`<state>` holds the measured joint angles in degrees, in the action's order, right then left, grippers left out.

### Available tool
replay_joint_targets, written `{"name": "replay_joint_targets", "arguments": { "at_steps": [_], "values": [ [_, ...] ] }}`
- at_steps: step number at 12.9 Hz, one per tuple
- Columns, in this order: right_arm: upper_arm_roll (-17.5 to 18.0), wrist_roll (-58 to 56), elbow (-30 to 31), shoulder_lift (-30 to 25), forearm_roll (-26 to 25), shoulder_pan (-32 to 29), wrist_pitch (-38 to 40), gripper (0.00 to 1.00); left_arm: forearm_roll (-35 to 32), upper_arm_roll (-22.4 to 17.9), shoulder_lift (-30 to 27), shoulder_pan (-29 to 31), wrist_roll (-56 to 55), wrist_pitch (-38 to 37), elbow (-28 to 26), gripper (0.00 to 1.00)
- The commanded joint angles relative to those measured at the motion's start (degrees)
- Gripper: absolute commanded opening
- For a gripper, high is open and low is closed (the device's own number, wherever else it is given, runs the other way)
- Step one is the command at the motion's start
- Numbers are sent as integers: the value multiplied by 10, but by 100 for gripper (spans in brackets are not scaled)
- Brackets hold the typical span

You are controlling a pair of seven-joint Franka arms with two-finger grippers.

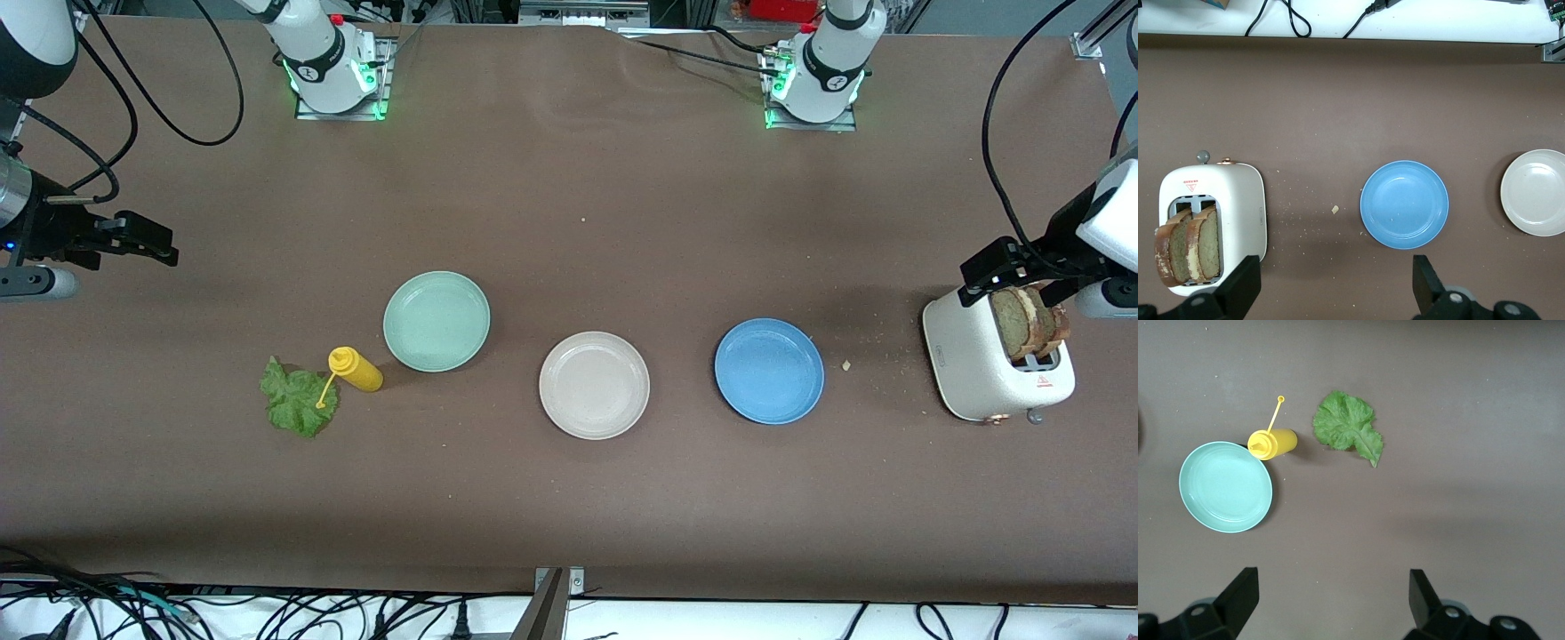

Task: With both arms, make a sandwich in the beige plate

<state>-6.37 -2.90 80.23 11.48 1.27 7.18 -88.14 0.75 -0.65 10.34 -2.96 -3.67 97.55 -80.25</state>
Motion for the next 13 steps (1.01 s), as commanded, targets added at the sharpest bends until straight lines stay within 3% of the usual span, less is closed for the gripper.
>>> {"name": "replay_joint_targets", "arguments": {
  "at_steps": [1,13],
  "values": [
    [8,-6,7,-8,-12,-6,-5,100,-15,2,1,0,11,-4,6,100],
    [10,-6,28,-17,-3,-4,-12,100,-15,2,1,1,10,-4,3,100]
  ]
}}
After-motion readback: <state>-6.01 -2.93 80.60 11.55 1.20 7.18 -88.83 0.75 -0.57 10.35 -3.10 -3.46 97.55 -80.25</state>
